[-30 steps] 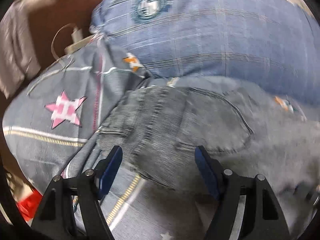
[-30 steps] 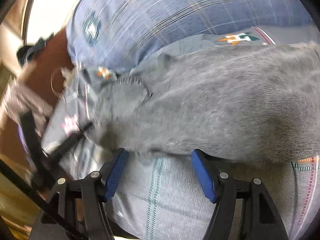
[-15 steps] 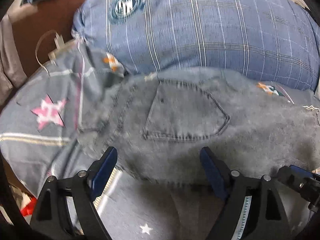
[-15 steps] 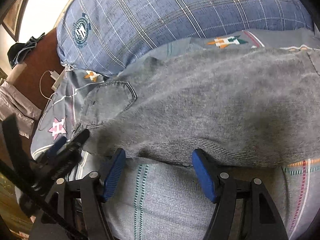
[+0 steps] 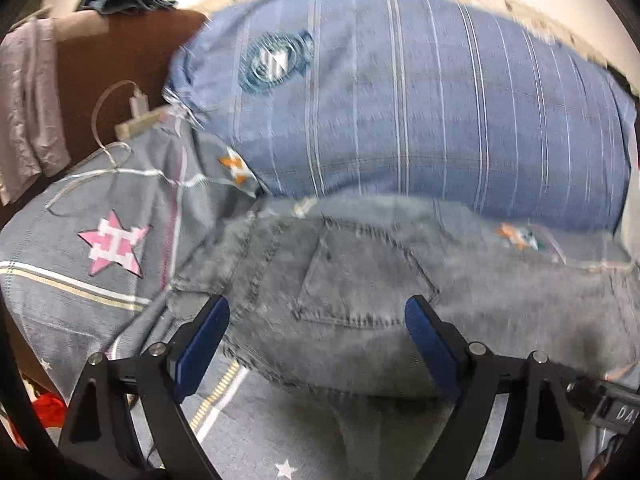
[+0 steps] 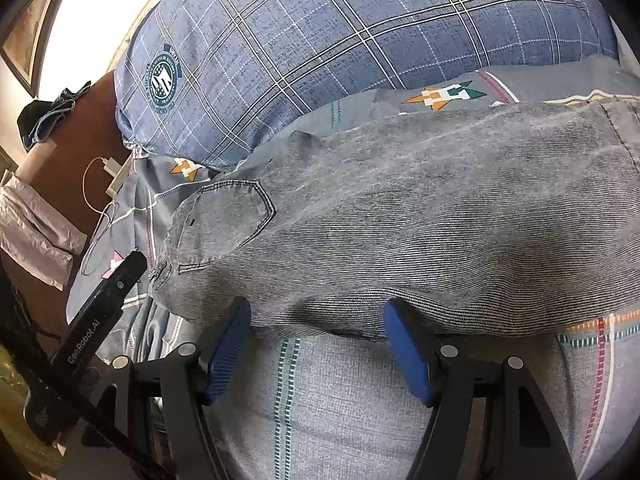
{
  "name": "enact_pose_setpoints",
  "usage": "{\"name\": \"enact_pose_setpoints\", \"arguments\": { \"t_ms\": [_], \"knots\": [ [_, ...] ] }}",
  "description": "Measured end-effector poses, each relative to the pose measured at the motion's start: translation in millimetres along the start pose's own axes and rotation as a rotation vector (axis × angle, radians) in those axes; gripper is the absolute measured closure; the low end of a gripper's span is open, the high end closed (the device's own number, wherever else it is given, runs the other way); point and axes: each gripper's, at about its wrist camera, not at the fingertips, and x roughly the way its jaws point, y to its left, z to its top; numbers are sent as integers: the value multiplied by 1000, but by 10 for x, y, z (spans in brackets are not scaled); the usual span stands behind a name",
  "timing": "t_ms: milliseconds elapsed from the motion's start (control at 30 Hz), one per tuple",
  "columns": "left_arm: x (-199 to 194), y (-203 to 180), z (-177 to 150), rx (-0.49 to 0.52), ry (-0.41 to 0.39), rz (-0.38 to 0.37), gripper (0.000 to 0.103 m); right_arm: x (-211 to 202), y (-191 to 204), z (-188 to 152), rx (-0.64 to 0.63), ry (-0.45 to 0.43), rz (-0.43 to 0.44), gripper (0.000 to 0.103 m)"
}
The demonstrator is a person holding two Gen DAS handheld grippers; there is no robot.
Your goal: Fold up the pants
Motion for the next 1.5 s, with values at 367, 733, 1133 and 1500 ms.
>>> {"name": "enact_pose_setpoints", "arguments": {
  "t_ms": [367,733,1133,1500],
  "knots": [
    [-170,-44,4,5,-69,-6,14,-82,-37,41,22,-25,2,29],
    [-29,-37,8,5,-1,-5,14,-151,-86,60,43,-50,-12,29],
    [-279,5,35,-29,-126,-2,14,-224,-48,75,15,-81,-43,29],
    [-23,-129,-13,71,-39,151,14,-207,-76,78,21,-74,-49,29]
  ]
}}
